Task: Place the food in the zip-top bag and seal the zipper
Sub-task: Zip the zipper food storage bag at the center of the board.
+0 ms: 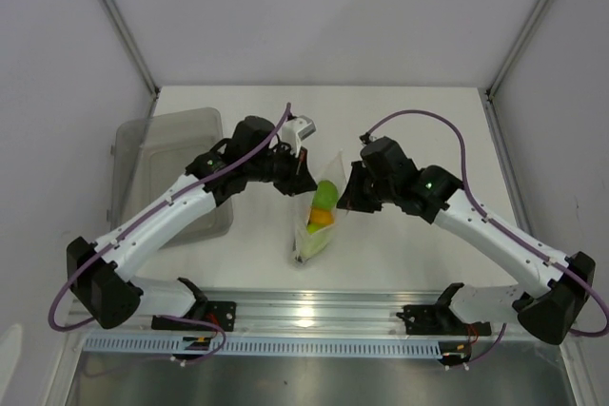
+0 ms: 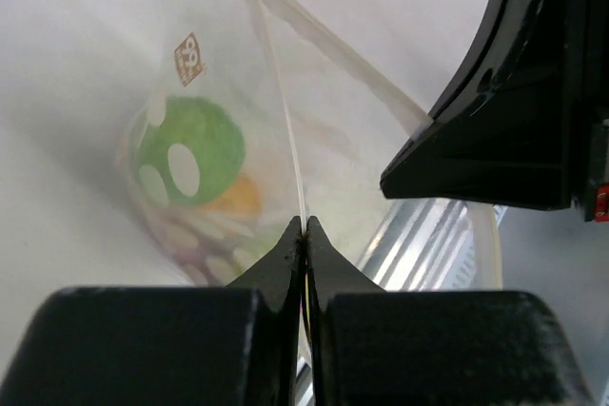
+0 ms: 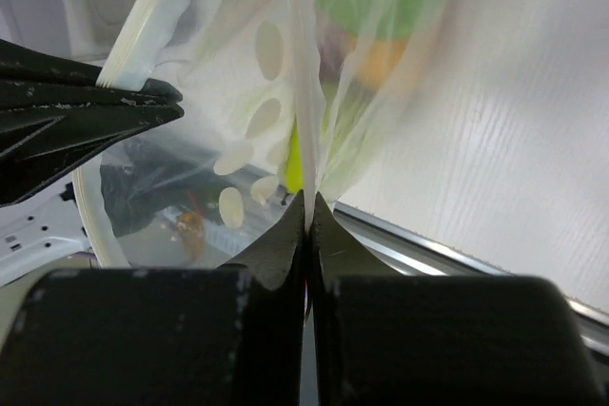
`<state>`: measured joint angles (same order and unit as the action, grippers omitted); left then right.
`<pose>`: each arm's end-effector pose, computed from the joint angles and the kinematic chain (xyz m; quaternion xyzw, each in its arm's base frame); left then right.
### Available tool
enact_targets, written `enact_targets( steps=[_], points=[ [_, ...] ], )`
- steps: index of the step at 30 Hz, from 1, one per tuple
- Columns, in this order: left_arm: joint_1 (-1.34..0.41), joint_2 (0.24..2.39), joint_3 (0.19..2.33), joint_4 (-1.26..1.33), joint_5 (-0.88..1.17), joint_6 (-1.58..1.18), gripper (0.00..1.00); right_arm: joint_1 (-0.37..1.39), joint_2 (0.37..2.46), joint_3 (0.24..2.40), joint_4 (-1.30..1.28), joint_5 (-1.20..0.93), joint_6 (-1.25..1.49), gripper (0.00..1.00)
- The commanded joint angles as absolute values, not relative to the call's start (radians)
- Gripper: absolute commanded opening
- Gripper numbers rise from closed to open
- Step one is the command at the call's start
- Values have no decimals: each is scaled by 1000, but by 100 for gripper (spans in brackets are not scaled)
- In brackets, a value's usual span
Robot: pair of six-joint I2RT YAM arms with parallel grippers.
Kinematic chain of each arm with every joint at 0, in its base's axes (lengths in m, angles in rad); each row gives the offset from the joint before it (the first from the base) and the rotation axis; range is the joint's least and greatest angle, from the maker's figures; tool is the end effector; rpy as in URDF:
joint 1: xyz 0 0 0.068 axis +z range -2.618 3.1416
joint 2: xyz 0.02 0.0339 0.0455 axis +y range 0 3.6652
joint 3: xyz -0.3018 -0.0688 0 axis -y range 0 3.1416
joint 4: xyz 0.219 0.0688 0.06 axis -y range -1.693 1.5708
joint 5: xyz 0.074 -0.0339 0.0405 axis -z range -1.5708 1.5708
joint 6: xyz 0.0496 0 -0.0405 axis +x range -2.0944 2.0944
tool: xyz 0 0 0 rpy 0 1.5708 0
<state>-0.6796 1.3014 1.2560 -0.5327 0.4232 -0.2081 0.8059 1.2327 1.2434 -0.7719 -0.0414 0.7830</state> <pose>0.1902 -0.1799 0.3893 0.2981 0.8126 -0.3667 0.3412 0.1562 0.1657 0.3753 -0.0187 0.9188 0.2943 0.2623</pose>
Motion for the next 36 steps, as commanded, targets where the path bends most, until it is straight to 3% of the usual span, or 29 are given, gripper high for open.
enact_targets(
  steps=[1, 7, 10, 14, 20, 22, 25, 36],
  points=[
    [-666, 1266, 1183, -480, 475, -190, 1, 818, 1233, 1226, -742, -12, 801, 1],
    [-666, 1223, 1129, -457, 535, -164, 1, 822, 1246, 1267, -776, 0, 776, 7],
    [-666, 1204, 1108, -440, 586, -147, 1, 822, 1247, 1285, -787, 0, 756, 16],
    [-664, 1189, 1077, -430, 633, -103, 1, 822, 1256, 1322, -825, 41, 726, 38],
    [-661, 1198, 1080, -440, 653, -98, 1, 821, 1292, 1391, -858, 17, 687, 54],
    [-660, 1201, 1083, -440, 657, -100, 1, 818, 1296, 1411, -857, 12, 680, 64],
    [-660, 1204, 1080, -446, 660, -98, 1, 798, 1308, 1459, -877, 12, 654, 70],
    [-643, 1198, 1068, -454, 742, -60, 1, 580, 1298, 1526, -882, -169, 514, 74]
  ],
)
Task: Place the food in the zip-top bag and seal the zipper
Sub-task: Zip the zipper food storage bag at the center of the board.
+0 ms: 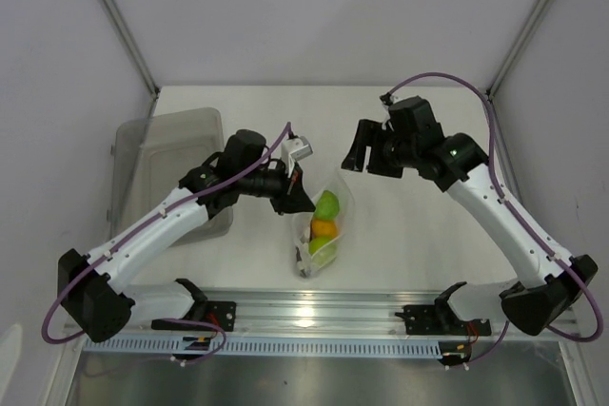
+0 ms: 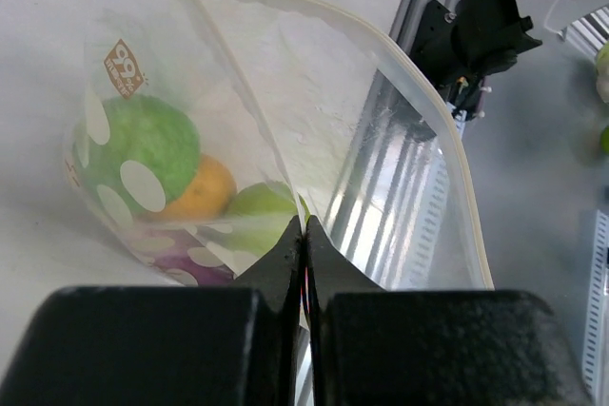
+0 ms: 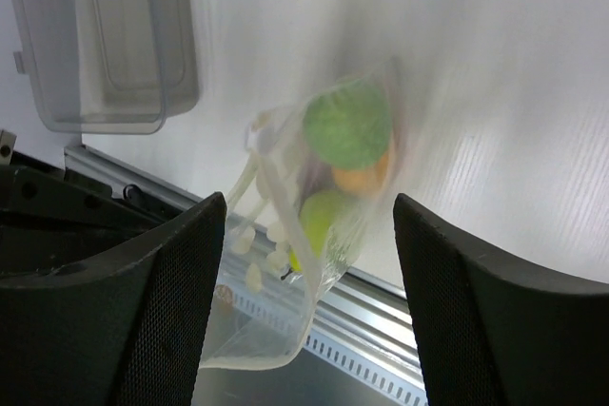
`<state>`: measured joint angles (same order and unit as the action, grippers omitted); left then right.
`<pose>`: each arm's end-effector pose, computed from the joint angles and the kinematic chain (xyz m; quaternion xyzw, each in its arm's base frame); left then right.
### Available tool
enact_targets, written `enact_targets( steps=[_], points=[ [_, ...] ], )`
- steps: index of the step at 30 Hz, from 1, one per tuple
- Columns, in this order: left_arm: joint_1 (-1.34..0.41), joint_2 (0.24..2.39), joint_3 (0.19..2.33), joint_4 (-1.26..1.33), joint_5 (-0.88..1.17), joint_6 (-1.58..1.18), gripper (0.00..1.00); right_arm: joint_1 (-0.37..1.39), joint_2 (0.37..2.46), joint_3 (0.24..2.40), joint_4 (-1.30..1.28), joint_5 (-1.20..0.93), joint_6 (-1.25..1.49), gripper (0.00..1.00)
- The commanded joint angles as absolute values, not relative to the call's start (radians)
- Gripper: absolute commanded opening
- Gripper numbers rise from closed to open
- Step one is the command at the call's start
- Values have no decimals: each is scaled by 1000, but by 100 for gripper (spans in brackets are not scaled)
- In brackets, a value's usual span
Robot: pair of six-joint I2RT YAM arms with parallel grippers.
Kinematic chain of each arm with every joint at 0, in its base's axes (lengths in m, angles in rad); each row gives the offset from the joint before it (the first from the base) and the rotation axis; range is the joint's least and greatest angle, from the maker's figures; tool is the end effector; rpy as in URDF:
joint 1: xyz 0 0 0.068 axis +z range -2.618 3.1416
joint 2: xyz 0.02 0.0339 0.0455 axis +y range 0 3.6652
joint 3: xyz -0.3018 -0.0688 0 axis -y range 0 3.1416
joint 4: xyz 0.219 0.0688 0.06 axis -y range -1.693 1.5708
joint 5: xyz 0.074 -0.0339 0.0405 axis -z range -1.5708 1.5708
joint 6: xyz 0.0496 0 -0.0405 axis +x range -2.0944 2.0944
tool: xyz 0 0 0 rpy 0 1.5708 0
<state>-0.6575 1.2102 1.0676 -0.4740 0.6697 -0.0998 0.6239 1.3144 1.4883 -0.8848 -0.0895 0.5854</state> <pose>0.1640 -0.1655 0.3589 0.3760 0.7650 -0.4316 0.2951 0.1941 0.1451 0.4219 -0.0361 0.9076 0.2702 0.3195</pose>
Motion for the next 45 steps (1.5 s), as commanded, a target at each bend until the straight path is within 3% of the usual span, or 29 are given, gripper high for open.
enact_targets(
  steps=[1, 7, 13, 18, 24, 31, 45],
  points=[
    [-640, 1201, 1074, -456, 762, -60, 1, 539, 1298, 1531, -881, -187, 508, 74],
    [-624, 1233, 1094, -459, 821, -63, 1, 436, 1318, 1534, -868, -268, 480, 70],
    [-624, 1250, 1091, -437, 867, -77, 1, 407, 1336, 1477, -813, -363, 511, 56],
    [-623, 1233, 1080, -425, 761, -132, 1, 408, 1316, 1428, -828, -258, 502, 43],
    [-624, 1209, 1065, -397, 715, -189, 1, 408, 1347, 1367, -816, -163, 489, 38],
    [-623, 1247, 1101, -458, 703, -147, 2, 408, 1347, 1313, -740, -179, 427, 41],
    [-588, 1259, 1109, -502, 752, -106, 4, 410, 1348, 1330, -626, -544, 307, 55]
  ],
)
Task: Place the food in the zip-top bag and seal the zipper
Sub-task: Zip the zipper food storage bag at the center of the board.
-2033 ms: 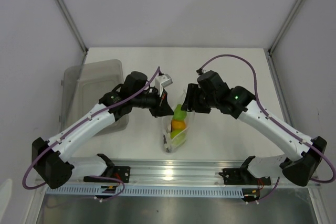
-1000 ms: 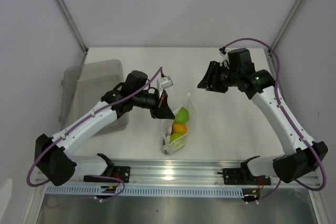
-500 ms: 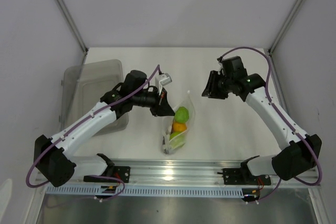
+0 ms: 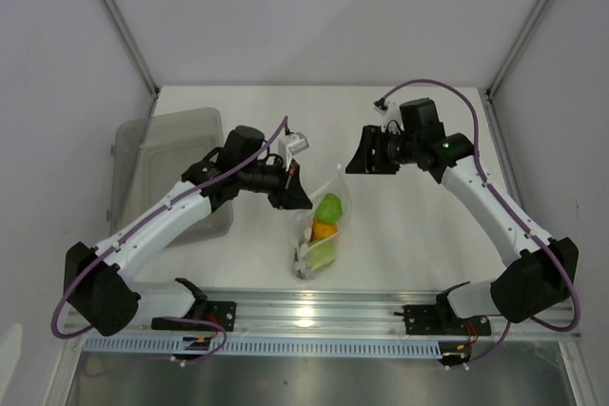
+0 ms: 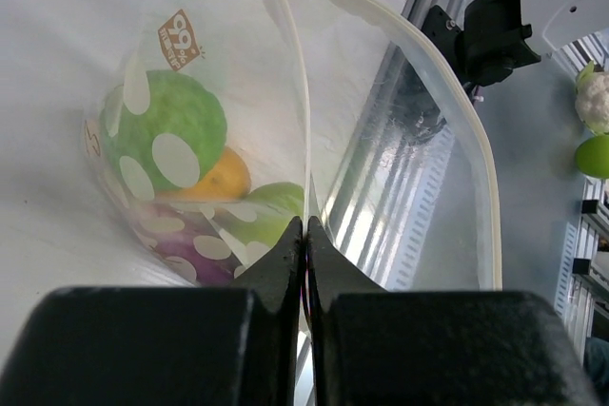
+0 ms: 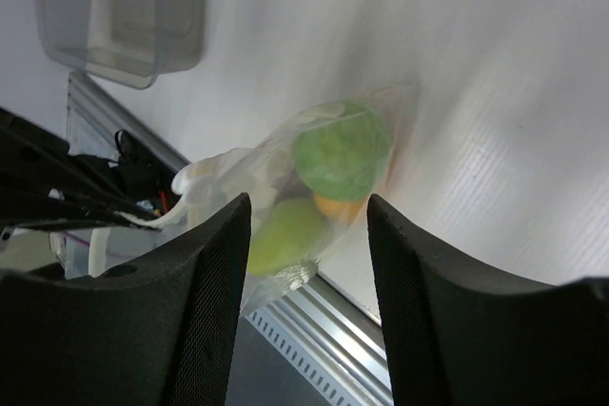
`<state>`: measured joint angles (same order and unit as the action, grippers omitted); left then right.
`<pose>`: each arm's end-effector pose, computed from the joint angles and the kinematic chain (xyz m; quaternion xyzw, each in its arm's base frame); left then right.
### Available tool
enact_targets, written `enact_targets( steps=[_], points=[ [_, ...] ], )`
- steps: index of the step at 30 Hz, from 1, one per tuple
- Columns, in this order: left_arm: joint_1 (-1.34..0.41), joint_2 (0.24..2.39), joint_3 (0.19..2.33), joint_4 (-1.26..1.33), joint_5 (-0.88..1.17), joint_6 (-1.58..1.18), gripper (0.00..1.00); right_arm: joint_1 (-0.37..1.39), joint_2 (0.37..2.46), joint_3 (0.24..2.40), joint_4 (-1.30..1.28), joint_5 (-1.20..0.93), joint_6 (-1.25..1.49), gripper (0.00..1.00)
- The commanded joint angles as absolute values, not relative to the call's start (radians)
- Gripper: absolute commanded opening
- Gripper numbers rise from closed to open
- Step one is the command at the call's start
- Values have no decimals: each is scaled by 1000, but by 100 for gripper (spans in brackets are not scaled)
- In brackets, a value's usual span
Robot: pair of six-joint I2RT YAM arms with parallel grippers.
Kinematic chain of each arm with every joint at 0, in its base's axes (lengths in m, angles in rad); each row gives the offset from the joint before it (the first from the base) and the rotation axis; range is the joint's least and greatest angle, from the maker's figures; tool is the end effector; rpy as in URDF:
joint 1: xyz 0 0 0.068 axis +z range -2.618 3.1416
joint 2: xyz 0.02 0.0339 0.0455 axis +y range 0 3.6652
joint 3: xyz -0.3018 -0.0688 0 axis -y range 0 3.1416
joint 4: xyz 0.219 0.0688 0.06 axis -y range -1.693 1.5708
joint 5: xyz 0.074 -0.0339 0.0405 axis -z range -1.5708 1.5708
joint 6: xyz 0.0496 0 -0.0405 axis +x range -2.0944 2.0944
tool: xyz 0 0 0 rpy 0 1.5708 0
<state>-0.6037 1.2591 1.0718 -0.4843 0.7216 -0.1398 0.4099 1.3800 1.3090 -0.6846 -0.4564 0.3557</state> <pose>0.1797 -0.1637 0.3497 0.3430 0.7848 -0.4439 0.2634 0.2405 0.1283 0.3729 -0.1139 0.8915 0.3369 0.2806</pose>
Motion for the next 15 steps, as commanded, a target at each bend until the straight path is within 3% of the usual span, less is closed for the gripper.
enact_targets(
  steps=[1, 10, 15],
  points=[
    [-580, 1259, 1109, -503, 750, -106, 4, 410, 1348, 1328, -626, -578, 296, 56],
    [-531, 1264, 1130, -505, 790, -112, 7, 454, 1350, 1282, -623, -689, 184, 53],
    [-515, 1301, 1163, -517, 870, -94, 11, 480, 1388, 1252, -560, -712, 137, 56]
  ],
)
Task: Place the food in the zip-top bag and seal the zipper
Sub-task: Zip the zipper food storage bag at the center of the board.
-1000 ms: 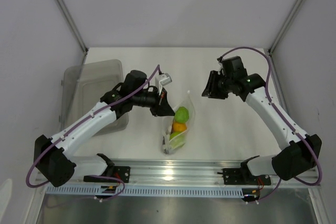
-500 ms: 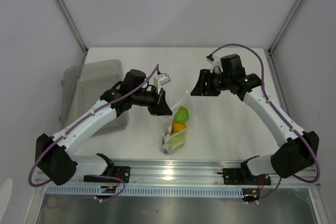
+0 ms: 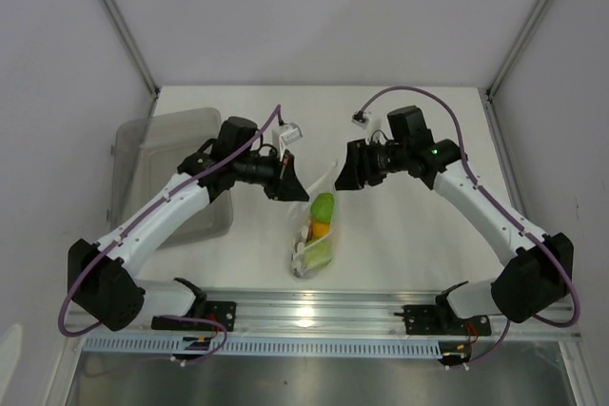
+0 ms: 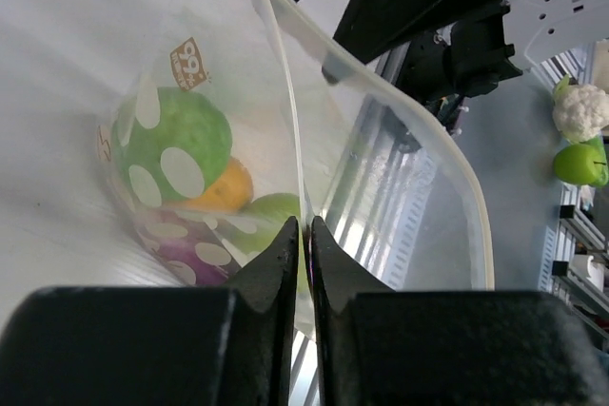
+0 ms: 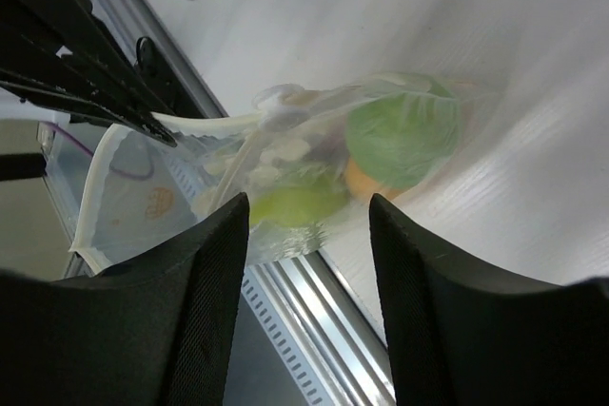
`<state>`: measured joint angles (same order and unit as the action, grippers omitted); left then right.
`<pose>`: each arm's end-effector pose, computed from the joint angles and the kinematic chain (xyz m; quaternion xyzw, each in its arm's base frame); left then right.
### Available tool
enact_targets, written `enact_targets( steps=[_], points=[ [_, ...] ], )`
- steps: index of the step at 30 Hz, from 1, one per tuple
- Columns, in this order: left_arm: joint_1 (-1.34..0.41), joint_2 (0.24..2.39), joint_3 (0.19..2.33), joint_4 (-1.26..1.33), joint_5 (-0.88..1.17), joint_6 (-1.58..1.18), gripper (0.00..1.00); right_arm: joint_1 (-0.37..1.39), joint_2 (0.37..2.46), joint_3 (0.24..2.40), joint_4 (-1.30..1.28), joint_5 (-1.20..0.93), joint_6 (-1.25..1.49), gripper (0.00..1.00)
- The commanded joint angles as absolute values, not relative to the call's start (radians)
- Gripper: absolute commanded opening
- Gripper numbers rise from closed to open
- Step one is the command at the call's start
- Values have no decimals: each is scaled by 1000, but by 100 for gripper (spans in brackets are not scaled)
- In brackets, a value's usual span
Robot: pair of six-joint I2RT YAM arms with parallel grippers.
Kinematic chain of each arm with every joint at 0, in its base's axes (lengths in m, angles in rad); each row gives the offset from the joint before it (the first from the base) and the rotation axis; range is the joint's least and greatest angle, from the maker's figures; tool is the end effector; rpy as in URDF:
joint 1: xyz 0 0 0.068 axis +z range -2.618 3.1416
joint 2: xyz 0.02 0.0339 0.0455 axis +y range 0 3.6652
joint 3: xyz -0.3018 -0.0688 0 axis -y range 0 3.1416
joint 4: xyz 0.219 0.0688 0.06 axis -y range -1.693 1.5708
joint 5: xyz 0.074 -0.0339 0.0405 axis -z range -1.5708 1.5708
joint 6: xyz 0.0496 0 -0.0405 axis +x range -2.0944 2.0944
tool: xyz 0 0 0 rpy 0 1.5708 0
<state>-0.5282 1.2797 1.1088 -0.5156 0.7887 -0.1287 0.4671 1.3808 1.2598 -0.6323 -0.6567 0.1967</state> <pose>0.1927 -0.1532 0.3554 0.3267 0.7853 -0.4561 0.2619 0.2277 0.1487 0.3655 -0.2441 0.8434 0.4024 0.2593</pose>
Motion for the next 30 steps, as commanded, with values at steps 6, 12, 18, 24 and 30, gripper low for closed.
enact_targets(
  steps=[6, 12, 18, 24, 30],
  points=[
    [-505, 1377, 1221, -538, 910, -71, 16, 572, 1440, 1290, -459, -671, 143, 71],
    [-491, 1442, 1255, -543, 972, -74, 1, 597, 1471, 1305, -419, -575, 149, 74],
    [-469, 1454, 1270, -551, 1029, -46, 1, 551, 1447, 1302, -436, -528, 141, 76],
    [-453, 1519, 1350, -571, 1210, -17, 1, 529, 1430, 1276, -440, -509, 176, 77],
    [-451, 1621, 1472, -741, 1463, 136, 1, 574, 1384, 1243, -475, -427, 227, 79]
  ],
)
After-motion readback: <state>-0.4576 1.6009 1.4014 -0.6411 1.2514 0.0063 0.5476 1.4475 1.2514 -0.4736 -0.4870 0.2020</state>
